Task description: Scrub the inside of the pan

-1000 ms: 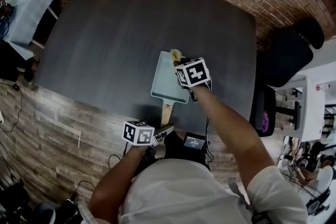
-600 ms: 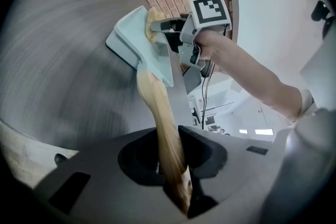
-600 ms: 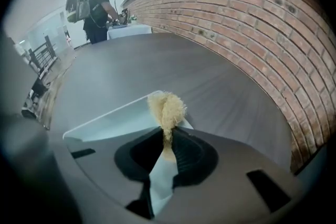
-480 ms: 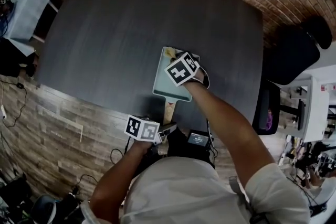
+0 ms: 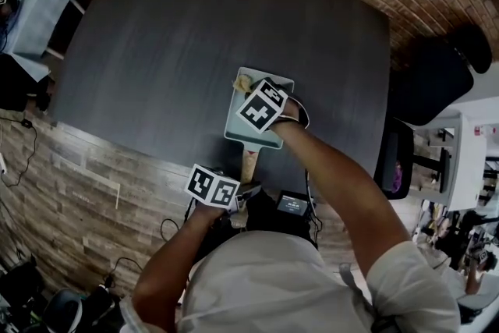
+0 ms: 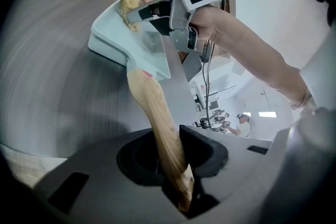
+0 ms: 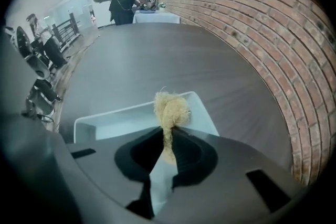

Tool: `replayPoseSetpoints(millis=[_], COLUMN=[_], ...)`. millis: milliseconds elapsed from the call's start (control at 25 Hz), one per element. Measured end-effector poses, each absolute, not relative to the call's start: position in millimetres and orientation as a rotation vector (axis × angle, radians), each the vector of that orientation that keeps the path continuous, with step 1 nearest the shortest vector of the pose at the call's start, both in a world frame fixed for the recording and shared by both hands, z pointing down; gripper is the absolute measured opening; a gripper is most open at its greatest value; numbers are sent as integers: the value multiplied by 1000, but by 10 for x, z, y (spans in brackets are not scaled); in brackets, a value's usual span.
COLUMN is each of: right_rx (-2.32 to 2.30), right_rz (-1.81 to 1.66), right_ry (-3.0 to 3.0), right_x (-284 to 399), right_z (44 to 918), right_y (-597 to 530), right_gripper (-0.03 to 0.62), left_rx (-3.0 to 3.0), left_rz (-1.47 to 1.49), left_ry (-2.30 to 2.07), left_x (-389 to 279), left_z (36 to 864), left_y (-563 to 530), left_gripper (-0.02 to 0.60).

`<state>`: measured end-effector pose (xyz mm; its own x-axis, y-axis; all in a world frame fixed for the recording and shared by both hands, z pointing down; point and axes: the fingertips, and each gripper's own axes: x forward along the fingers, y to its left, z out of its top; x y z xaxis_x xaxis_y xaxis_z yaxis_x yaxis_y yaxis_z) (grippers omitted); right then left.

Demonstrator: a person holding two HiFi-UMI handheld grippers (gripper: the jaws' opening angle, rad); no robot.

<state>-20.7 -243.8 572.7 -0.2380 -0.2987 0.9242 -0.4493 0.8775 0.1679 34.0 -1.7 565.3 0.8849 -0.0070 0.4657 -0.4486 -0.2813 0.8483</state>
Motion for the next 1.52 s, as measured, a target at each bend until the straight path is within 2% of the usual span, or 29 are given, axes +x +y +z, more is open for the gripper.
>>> replayPoseSetpoints(millis=[840,1520], right_rx=[99,-384], right_rz=[-24,-14], right_ry=[-1737,-1590], right_x=[-350,-238], right_z=[5802,5777], right_y=[-1600,-1176], right_gripper=[52,46], left_rx=[1836,1783], left_rz=[538,461], left_ry=[-304,-368], left_x=[346,320], left_z=[5672,5658], left_y=[-4,-41], left_gripper=[114,103])
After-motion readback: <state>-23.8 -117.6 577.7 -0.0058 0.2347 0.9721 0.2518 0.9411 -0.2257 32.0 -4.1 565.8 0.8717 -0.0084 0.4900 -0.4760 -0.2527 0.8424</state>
